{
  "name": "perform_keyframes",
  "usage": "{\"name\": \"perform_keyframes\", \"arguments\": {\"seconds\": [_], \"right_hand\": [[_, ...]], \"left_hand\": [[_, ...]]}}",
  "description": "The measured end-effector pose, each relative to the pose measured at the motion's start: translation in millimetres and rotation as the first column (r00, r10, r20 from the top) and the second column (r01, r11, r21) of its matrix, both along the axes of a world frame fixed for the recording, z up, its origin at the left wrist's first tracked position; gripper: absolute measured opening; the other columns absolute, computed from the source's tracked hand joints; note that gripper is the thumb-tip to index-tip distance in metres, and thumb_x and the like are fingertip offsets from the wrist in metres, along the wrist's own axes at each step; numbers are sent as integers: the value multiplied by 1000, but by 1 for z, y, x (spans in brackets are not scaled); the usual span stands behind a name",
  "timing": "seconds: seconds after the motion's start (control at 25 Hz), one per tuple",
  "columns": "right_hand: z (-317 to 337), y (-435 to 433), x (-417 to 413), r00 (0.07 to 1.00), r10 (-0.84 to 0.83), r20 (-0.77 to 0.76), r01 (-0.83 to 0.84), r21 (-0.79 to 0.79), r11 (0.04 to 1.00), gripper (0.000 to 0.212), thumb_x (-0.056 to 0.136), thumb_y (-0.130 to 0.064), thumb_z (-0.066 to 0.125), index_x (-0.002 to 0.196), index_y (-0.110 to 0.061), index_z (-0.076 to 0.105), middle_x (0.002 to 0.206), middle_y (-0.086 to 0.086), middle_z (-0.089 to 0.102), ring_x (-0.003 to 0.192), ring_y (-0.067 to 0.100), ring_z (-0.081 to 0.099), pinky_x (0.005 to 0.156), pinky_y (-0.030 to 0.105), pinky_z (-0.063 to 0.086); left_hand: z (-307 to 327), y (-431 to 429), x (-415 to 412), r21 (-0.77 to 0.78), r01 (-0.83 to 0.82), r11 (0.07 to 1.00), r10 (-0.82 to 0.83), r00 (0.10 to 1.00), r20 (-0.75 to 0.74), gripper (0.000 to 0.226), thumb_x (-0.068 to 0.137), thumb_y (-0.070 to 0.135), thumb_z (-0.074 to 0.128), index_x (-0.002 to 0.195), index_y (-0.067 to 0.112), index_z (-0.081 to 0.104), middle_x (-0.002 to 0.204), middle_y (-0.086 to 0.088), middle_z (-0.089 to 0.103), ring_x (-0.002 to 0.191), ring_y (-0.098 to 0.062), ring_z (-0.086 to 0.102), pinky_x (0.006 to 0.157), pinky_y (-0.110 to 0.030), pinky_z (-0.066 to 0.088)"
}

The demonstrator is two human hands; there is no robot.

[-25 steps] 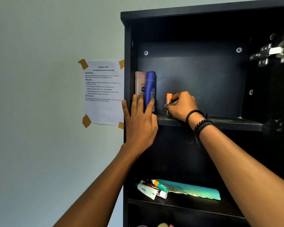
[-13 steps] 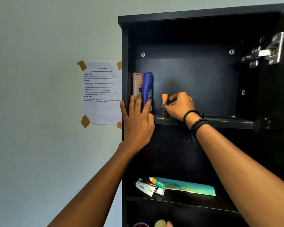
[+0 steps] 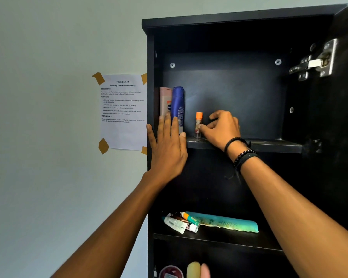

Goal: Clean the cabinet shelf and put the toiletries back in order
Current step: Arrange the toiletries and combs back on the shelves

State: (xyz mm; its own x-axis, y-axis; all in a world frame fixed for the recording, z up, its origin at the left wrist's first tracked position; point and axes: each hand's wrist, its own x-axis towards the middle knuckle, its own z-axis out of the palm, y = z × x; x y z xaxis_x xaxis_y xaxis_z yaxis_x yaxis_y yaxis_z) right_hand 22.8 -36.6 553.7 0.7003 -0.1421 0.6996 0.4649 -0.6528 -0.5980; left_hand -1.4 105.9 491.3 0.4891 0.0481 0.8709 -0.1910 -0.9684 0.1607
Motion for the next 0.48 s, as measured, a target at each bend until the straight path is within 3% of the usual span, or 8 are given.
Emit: {"name": "perform_keyframes", "arguments": {"seconds": [0.2, 0.32, 0.48], "right_hand": [[-30, -4, -34, 981, -17, 191, 27, -51, 998, 43, 81, -29, 69, 119, -14, 56, 117, 6, 62, 110, 23, 57, 91, 30, 44], [-59, -10, -55, 950, 6, 312, 4, -32, 999, 35, 83, -22, 65, 117, -14, 58, 118, 3, 58, 113, 20, 53, 92, 20, 37], [-117, -16, -79, 945, 35, 325, -44, 21, 999, 31, 84, -16, 64, 115, -14, 60, 117, -1, 58, 111, 14, 54, 93, 15, 37]], "left_hand": [[-26, -13, -19, -35, 183, 983, -181, 982, 53, 59, 97, 42, 12, 151, 16, 12, 160, -3, 2, 148, -16, -7, 120, -43, -5], [-50, -25, -36, -73, 292, 954, -288, 956, 58, 55, 99, 34, 20, 151, 15, 13, 160, -2, 2, 147, -15, -8, 120, -41, -4], [-103, -40, -55, -166, 397, 903, -397, 917, 34, 53, 101, 23, 29, 151, 14, 13, 160, 1, 3, 147, -11, -7, 121, -40, 0]]}}
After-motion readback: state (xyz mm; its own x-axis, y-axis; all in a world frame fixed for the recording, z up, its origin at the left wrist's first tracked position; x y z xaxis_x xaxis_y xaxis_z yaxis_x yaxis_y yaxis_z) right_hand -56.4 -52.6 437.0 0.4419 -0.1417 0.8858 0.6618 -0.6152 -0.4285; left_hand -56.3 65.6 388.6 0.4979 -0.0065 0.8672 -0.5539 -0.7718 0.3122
